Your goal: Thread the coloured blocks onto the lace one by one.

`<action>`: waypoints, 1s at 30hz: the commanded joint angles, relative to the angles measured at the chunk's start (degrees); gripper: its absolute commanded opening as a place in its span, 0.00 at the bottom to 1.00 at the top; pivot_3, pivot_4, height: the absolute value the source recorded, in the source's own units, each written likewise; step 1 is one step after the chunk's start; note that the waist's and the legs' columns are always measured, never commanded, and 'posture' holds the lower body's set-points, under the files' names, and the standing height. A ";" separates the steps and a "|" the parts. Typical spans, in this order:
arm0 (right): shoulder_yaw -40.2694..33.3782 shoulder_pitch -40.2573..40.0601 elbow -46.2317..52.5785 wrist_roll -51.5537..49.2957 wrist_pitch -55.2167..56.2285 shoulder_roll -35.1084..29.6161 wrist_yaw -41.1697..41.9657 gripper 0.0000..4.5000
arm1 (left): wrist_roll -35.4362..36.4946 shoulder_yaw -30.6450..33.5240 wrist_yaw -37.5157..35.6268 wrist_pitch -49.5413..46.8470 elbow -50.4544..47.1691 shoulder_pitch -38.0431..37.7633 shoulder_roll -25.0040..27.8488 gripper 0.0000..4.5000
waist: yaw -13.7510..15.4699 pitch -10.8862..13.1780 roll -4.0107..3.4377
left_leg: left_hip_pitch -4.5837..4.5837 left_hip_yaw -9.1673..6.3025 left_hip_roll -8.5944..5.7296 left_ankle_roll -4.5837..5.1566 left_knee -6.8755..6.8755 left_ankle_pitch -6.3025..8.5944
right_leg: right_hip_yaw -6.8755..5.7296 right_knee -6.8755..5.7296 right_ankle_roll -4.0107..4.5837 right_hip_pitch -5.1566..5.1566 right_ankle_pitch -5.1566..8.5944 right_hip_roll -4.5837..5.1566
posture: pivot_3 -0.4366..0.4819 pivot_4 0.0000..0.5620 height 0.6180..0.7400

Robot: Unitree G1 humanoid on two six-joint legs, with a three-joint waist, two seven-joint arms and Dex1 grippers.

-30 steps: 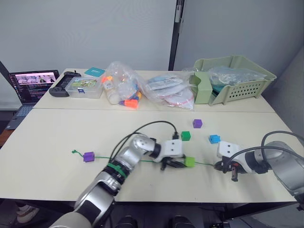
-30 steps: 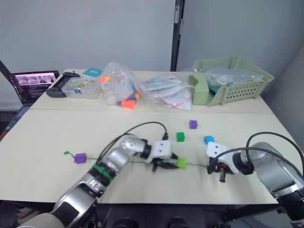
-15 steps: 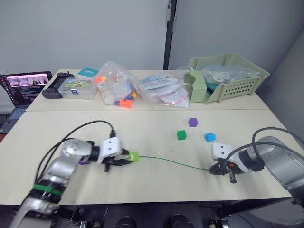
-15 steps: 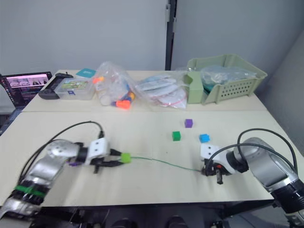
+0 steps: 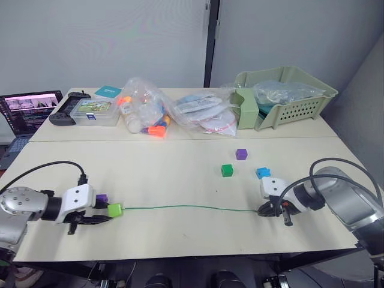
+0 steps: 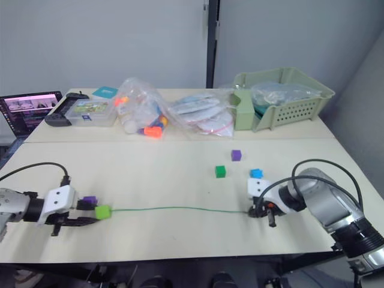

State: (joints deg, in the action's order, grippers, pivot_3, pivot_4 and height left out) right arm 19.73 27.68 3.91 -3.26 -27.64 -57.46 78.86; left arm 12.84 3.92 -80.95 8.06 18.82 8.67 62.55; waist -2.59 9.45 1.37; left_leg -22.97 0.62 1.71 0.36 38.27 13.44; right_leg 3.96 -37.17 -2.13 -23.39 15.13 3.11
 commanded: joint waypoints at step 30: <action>-4.67 2.82 12.41 -7.52 -12.31 0.75 -0.89 0.00 | -4.68 -26.12 15.96 -21.10 -13.52 28.93 -42.02 0.99 | 1.91 0.04 0.12 | -0.88 -0.43 -0.61 -0.09 0.71 -0.08 | 0.09 -0.89 -0.07 -0.70 -0.03 0.08 | 0.48 0.27 0.98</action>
State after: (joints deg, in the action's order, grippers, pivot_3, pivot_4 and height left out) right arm 16.84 29.77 14.15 -9.84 -39.04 -56.29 78.39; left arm 9.36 -21.17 -66.20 -14.67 4.92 36.64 21.41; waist -0.68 9.49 1.49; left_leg -23.85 0.18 1.07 0.27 38.98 13.36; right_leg 4.05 -38.05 -2.21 -24.09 15.10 3.21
